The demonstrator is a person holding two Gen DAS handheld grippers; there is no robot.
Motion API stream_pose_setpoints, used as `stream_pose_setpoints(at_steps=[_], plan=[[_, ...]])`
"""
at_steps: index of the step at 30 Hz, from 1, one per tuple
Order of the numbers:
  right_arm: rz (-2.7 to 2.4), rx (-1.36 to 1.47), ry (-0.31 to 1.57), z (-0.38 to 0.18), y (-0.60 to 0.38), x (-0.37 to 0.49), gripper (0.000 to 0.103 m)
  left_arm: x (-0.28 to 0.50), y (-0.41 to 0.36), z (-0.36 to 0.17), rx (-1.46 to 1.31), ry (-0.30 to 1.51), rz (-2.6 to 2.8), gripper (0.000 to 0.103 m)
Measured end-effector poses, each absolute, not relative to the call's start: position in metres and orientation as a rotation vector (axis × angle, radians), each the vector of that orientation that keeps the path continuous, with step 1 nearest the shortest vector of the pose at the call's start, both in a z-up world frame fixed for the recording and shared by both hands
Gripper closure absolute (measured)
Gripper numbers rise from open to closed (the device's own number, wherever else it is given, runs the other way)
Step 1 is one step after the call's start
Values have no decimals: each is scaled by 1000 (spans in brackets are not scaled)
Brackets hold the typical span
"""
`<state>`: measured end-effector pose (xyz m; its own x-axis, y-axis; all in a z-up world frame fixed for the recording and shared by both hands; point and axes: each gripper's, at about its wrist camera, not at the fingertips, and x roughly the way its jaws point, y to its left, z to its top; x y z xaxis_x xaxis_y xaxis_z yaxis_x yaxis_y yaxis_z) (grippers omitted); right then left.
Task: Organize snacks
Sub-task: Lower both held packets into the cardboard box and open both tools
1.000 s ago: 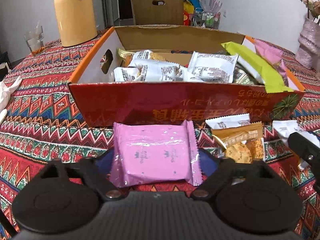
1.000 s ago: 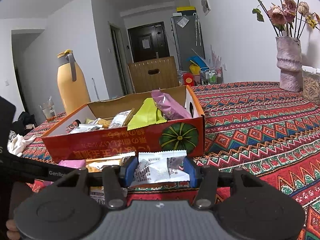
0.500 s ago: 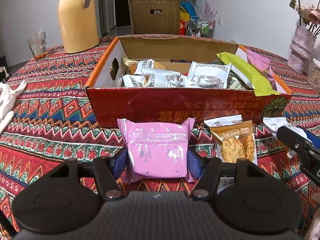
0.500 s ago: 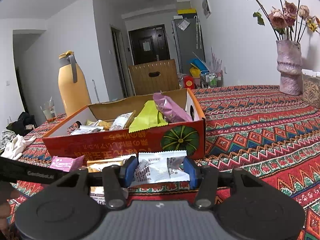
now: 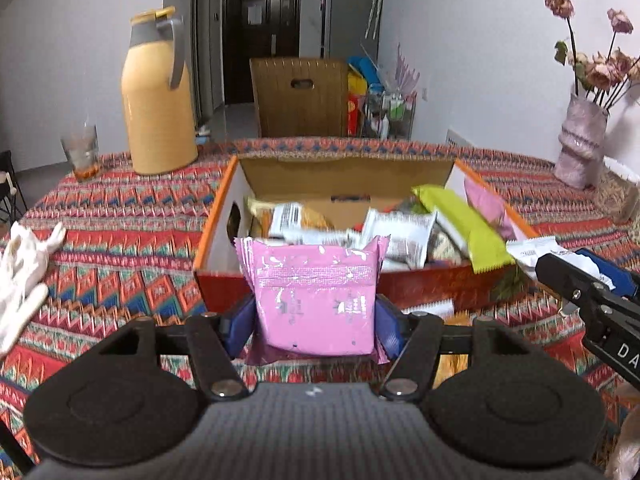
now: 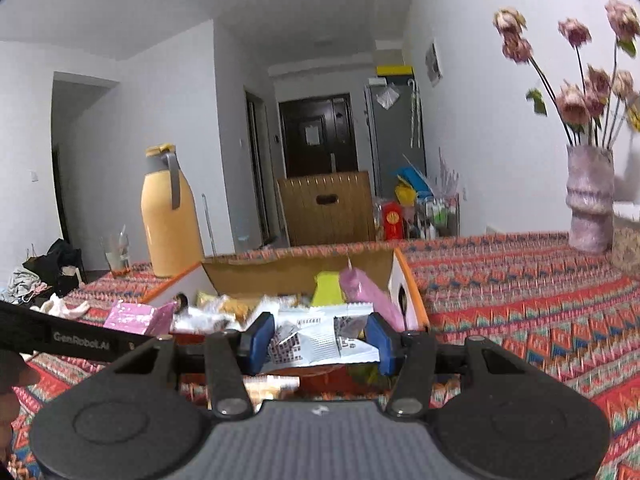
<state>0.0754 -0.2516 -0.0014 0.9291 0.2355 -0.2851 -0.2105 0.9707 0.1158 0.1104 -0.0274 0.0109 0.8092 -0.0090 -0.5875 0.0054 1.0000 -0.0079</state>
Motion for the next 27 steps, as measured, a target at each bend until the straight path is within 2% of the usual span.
stream_pose_setpoints(at_steps=[14, 27], plan=[[228, 50, 248, 39, -231, 136, 53, 153, -21, 38, -28, 548, 47, 40], [190, 50, 247, 20, -217, 177, 53, 190, -15, 20, -70, 517, 99, 40]])
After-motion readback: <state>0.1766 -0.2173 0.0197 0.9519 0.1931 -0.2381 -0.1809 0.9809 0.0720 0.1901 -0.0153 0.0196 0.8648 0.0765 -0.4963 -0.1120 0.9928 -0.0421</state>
